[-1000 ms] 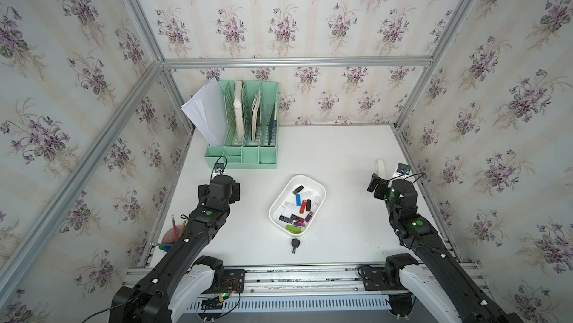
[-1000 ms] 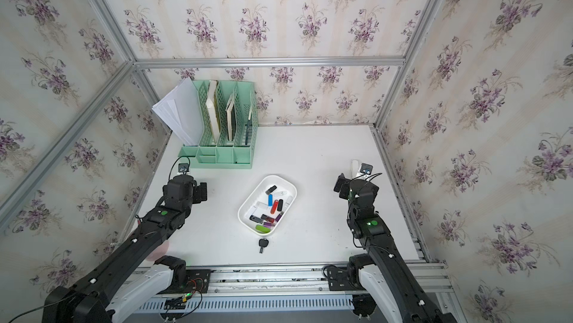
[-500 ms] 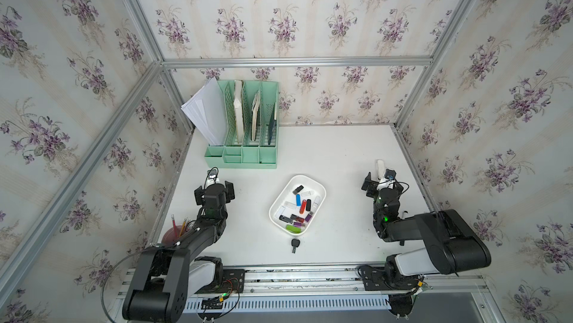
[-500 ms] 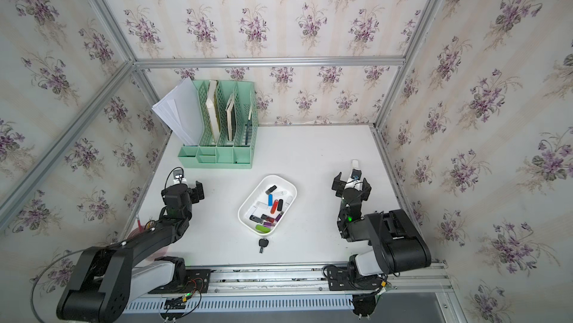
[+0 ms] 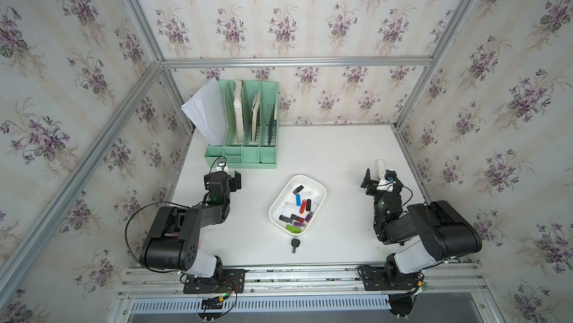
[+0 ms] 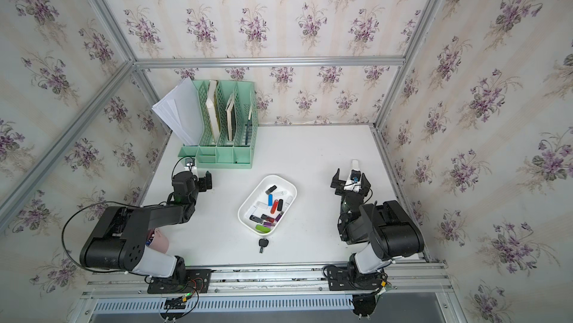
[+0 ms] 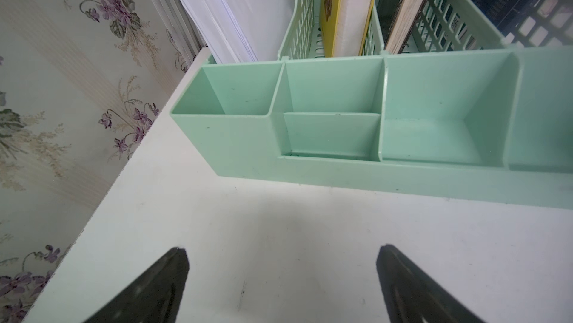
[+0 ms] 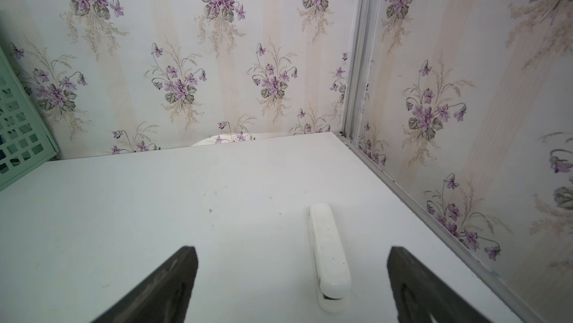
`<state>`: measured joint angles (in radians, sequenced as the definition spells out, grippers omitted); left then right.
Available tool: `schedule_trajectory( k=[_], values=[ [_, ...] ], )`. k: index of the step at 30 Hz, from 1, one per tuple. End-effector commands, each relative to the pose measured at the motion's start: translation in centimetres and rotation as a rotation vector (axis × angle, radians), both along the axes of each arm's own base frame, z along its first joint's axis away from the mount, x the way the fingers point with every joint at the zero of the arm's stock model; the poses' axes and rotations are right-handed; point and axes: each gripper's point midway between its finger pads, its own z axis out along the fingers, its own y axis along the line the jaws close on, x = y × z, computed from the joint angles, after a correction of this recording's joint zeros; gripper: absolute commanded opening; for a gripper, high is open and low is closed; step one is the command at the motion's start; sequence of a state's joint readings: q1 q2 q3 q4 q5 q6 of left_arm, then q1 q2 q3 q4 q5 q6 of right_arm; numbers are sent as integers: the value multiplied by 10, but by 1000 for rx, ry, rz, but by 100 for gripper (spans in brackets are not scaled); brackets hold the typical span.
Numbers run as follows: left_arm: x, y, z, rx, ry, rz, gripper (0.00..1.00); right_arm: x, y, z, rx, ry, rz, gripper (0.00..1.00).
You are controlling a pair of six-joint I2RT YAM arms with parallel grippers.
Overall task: Put the usb flash drive into the storage box
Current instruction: Reset both arms
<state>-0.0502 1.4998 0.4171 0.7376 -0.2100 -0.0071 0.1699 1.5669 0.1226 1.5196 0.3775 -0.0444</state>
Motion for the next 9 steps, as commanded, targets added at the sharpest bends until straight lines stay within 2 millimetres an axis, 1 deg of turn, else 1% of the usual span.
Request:
schedule_trajectory(
  k=[1, 9],
  values=[
    [2, 0, 5, 5, -13, -3, 99, 3, -2, 0, 9, 5, -10, 100],
    [2, 0, 5, 5, -14, -3, 99, 1, -3, 1, 10, -4, -10, 100]
  ],
)
